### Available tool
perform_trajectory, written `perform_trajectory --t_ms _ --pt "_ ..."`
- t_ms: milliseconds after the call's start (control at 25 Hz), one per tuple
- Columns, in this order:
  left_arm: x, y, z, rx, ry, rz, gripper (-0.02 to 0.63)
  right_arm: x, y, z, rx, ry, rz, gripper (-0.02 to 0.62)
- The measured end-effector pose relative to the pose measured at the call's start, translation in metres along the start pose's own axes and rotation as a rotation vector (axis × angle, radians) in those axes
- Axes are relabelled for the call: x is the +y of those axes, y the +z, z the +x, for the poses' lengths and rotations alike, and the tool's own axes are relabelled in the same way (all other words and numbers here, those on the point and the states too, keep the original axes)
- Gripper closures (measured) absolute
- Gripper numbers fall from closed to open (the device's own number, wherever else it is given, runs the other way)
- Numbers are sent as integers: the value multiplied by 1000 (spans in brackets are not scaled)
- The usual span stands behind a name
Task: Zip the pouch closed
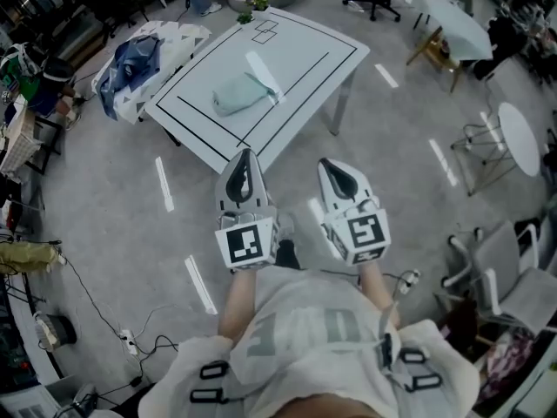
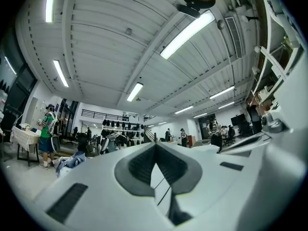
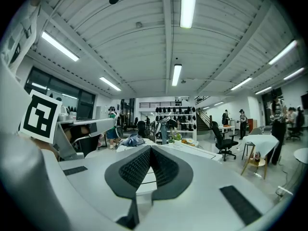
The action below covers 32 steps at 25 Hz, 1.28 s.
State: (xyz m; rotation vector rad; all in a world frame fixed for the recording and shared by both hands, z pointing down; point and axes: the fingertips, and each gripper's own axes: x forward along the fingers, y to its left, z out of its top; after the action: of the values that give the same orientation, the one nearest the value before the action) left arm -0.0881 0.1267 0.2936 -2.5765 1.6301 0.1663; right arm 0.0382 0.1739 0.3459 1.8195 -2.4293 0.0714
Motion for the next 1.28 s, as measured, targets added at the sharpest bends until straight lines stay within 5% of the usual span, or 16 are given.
perform_trajectory --t_ms 600,1280 --pt "106 -50 189 44 14 -39 598 -45 14 213 46 -10 37 589" --pt "138 -92 226 105 159 -50 598 -57 -1 286 50 124 31 589"
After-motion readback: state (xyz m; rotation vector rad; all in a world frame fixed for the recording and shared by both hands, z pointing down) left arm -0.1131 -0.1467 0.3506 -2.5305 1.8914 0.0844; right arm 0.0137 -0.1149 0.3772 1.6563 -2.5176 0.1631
